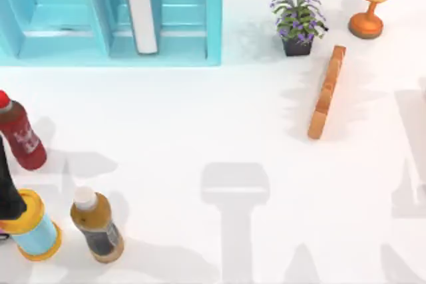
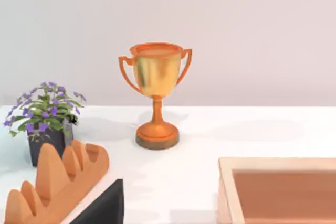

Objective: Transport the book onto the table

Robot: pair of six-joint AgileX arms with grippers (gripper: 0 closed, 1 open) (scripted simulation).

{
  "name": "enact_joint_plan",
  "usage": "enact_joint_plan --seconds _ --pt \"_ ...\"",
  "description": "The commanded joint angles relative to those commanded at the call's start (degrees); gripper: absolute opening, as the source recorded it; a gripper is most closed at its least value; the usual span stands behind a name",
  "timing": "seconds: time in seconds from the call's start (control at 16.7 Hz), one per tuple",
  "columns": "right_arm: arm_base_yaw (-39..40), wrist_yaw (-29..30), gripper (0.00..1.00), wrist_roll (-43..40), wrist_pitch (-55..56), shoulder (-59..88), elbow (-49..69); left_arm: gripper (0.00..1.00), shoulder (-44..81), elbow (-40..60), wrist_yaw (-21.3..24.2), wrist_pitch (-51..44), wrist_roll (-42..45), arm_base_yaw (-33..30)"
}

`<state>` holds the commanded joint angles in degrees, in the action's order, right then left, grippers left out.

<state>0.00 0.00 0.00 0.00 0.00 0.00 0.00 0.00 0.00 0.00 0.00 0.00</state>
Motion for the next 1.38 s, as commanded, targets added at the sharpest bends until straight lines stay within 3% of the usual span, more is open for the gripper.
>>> enact_joint_plan --seconds 0.24,0.48,1.38 --pt "0.0 0.0 1.0 0.0 0.0 0.0 0.0 1.0 1.7 0.9 -0.4 1.1 -0.1 -0.5" --pt "0.0 0.0 1.0 0.0 0.0 0.0 0.0 1.0 12.4 6.1 -2.7 7.1 -0.6 -3.1" --pt "0.0 0.0 1.0 0.0 0.0 0.0 0.0 1.0 93.1 39.0 -17.0 44.6 -3.0 -20.4"
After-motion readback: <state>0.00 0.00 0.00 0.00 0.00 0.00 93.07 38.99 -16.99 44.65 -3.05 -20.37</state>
